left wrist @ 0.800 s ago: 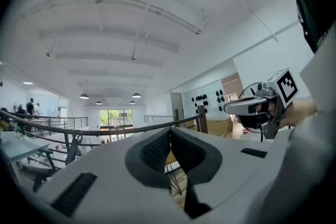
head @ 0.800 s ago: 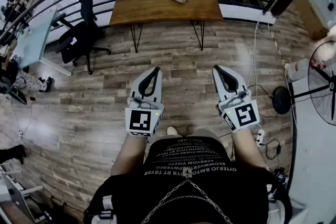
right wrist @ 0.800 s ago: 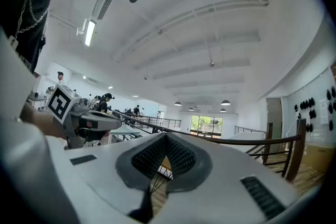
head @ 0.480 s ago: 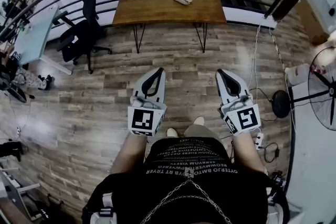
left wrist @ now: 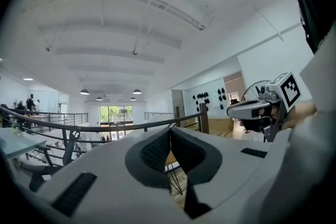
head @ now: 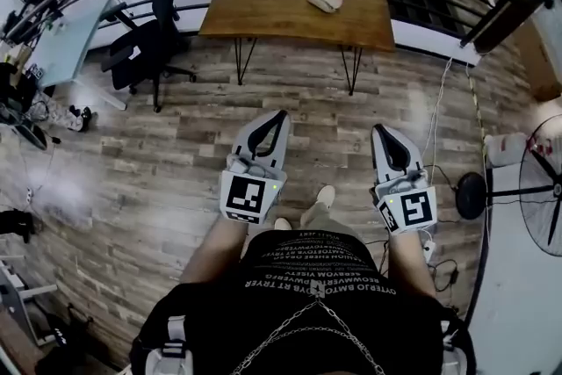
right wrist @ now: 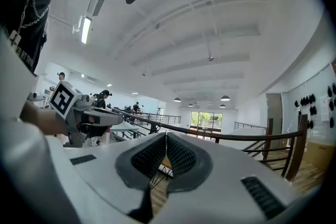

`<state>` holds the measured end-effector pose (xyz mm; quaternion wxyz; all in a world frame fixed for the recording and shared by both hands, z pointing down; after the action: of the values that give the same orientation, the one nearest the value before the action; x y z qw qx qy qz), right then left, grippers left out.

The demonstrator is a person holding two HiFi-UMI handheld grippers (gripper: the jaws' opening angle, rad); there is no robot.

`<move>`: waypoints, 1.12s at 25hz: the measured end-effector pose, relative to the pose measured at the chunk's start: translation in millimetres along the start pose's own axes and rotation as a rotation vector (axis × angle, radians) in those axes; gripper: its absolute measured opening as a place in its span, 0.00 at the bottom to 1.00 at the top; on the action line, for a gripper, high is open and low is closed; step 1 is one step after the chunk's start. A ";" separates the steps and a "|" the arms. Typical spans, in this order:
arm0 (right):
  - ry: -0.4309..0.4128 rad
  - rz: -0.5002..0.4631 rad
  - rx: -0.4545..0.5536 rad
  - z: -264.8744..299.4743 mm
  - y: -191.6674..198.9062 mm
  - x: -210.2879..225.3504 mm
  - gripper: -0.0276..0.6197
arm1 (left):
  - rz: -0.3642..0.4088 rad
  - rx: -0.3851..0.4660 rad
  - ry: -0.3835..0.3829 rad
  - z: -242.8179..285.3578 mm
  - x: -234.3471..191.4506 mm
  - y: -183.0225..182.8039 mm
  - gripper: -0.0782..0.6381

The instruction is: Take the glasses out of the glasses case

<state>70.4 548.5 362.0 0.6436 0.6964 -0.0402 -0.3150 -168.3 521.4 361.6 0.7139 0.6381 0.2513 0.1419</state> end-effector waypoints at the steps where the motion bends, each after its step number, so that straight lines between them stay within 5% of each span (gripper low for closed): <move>1: 0.000 -0.001 0.002 4.4 1.6 5.9 0.07 | 0.002 0.002 0.000 7.0 -0.3 -1.7 0.15; 9: -0.006 0.003 0.012 41.3 17.2 51.0 0.08 | 0.000 -0.004 0.007 67.9 -5.5 -7.4 0.15; 17: -0.010 0.049 0.010 62.5 40.9 88.8 0.22 | -0.028 -0.035 0.006 114.2 -7.9 0.3 0.15; 28: -0.069 0.062 0.029 90.3 55.9 124.6 0.24 | -0.009 -0.032 -0.043 159.5 -10.9 -2.0 0.15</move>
<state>145.1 403.0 367.8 0.6411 0.6928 -0.0888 -0.3181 -91.4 381.5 371.0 0.7299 0.6283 0.2364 0.1291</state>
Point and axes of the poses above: the fingertips, and each gripper's own axes: z forward along the fingers, x to its right, y out of its underside, the point moved 7 cm from there along -z, backward along the fingers, and after that the axes turned 15 degrees about -z, right-handed, at the moved point
